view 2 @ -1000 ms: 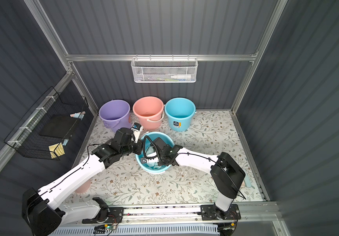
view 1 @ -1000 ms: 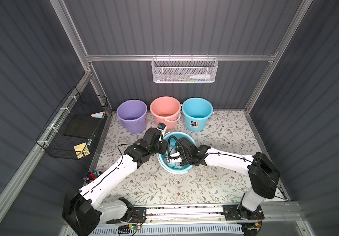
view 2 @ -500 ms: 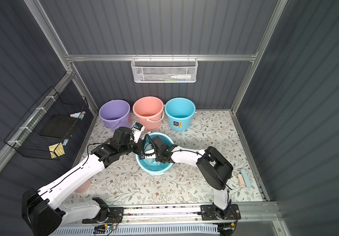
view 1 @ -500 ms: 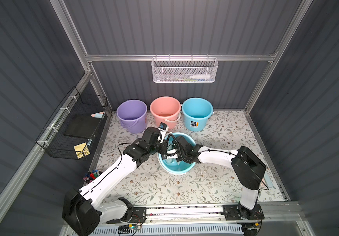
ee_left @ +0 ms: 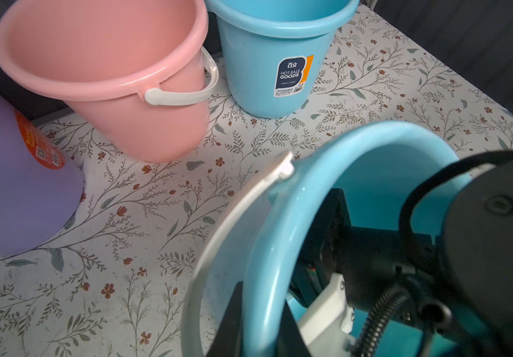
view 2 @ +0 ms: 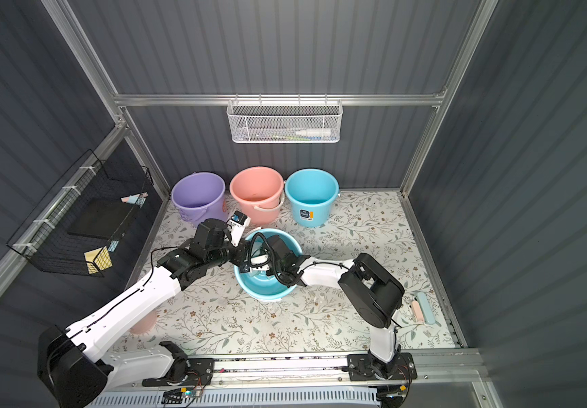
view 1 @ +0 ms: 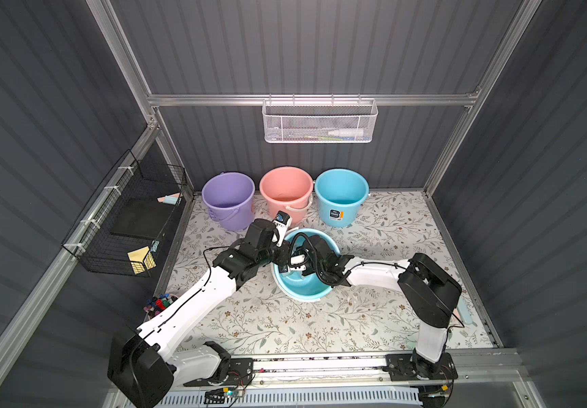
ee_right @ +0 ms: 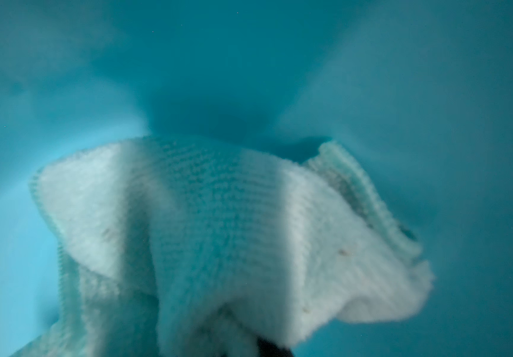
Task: Wipe the inside of the bucket with a cloth
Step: Wipe the dirt from the inside of the bucket.
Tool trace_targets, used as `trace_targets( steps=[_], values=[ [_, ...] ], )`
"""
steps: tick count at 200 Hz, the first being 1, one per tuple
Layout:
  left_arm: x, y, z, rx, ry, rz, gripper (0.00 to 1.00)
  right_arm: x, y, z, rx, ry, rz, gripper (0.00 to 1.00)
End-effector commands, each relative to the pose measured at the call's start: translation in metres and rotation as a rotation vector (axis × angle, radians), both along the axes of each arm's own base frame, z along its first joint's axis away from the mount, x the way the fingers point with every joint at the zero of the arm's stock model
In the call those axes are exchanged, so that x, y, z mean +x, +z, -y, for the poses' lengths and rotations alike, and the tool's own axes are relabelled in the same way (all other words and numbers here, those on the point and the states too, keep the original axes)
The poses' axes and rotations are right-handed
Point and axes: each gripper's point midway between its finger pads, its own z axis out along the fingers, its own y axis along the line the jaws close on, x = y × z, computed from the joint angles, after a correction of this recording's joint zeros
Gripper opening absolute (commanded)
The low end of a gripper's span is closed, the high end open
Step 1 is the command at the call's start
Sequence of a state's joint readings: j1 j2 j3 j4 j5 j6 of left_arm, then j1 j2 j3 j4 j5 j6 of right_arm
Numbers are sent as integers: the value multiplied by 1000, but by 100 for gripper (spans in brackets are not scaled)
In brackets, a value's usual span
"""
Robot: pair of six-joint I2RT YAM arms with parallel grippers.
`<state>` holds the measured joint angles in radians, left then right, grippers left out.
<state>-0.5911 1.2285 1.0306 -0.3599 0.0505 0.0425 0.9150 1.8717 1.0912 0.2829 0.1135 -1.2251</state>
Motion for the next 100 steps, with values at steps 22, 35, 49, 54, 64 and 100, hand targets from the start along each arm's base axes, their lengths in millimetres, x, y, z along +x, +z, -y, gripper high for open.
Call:
trace_targets(
  steps=[22,35,49,54,64,100],
  values=[
    [-1,6,25,-97,-53,6,0,29,26,2,-57,-91,248,0],
    [-1,7,22,-91,-40,9,0,27,16,16,-156,-104,240,0],
    [-1,8,19,-88,-25,14,0,21,7,35,-254,-136,180,0],
    [0,8,19,-87,-22,15,0,16,1,44,-299,-145,141,0],
    [0,7,17,-82,-12,15,0,6,-6,59,-364,-161,64,0],
    [4,11,15,-84,11,32,0,-51,-25,102,-546,-150,-273,0]
  ],
)
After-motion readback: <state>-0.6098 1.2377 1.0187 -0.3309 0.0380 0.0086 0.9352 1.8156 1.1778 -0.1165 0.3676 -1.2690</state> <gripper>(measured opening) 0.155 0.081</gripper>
